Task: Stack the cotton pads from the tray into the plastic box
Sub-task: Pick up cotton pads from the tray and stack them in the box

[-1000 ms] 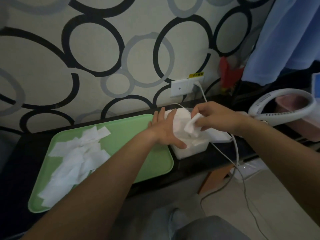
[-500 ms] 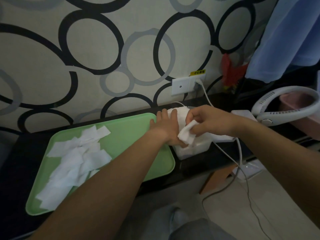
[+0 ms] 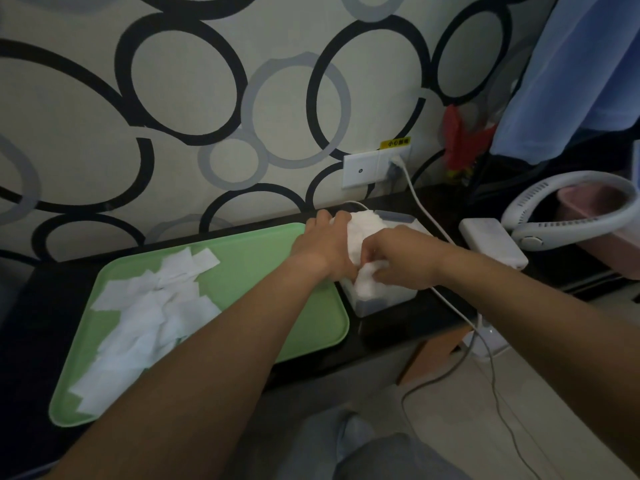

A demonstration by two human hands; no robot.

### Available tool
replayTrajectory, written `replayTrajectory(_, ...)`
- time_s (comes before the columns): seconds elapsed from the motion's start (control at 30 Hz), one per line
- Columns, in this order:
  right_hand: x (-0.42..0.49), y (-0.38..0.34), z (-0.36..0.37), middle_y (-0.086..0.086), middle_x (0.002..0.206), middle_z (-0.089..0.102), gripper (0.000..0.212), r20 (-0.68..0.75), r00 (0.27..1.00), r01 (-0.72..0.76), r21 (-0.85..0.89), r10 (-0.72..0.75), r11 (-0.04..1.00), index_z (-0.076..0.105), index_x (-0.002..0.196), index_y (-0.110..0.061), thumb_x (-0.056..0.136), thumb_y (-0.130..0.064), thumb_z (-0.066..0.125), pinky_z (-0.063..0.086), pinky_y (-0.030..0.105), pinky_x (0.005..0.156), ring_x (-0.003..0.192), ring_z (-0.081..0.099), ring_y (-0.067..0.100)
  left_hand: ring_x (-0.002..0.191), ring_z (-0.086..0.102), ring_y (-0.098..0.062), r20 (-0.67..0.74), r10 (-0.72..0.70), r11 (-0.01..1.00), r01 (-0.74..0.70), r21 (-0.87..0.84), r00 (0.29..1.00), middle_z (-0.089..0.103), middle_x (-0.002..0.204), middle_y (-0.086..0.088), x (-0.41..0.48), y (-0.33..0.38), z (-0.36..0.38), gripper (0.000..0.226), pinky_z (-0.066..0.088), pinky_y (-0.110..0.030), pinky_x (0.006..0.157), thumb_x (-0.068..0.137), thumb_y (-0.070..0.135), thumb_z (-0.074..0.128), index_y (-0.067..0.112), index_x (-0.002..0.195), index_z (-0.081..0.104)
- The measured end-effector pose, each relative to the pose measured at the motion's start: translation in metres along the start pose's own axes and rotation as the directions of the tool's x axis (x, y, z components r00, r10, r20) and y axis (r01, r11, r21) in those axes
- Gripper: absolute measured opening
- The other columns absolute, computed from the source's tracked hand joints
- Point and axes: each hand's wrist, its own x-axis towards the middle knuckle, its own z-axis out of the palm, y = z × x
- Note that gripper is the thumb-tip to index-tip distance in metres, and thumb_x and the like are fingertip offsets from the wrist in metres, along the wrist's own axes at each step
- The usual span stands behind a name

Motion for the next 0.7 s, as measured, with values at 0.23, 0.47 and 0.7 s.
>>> replayTrajectory(0.23,0.008,-0.008,0.000,-0.003,0.104,0.071,0.014,0.149,0.989,0.013,-0.032,-0.008,0.999,0.072,0.099,-0.026,0.087,-0.020,0.070,0.050,0.036,0.093,0.100,0.062,0.017,0.134,0.034,-0.031,0.011,0.006,1.000,-0.005,-0.021,1.000,0.032,0.143,-0.008,0.000,0.000,-0.002,0.108,0.044,-0.047,0.104,0.063,0.048,0.088,0.026,0.149,0.027)
replayTrajectory(0.47,0.013,-0.015,0.007,0.005,0.110,0.066,0.033,0.130,0.981,-0.118,-0.202,0.146,0.972,0.068,0.111,-0.012,0.092,-0.039,0.064,0.038,0.025,0.078,0.092,0.052,0.017,0.143,0.023,-0.030,0.019,0.028,0.981,-0.024,-0.190,0.999,0.021,0.154,-0.008,-0.002,-0.006,0.005,0.115,0.030,-0.041,0.116,0.064,0.042,0.089,0.024,0.155,0.021)
replayTrajectory(0.7,0.005,-0.019,0.004,-0.001,0.097,0.064,0.024,0.035,0.987,-0.142,-0.239,0.155,0.961,0.067,0.099,-0.024,0.082,-0.041,0.072,0.053,0.037,0.079,0.091,0.060,0.022,0.144,0.030,-0.023,0.014,0.064,0.916,-0.053,-0.399,0.998,0.032,0.155,-0.006,-0.015,-0.015,-0.006,0.113,0.028,-0.035,0.119,0.061,0.038,0.092,0.014,0.152,0.029)
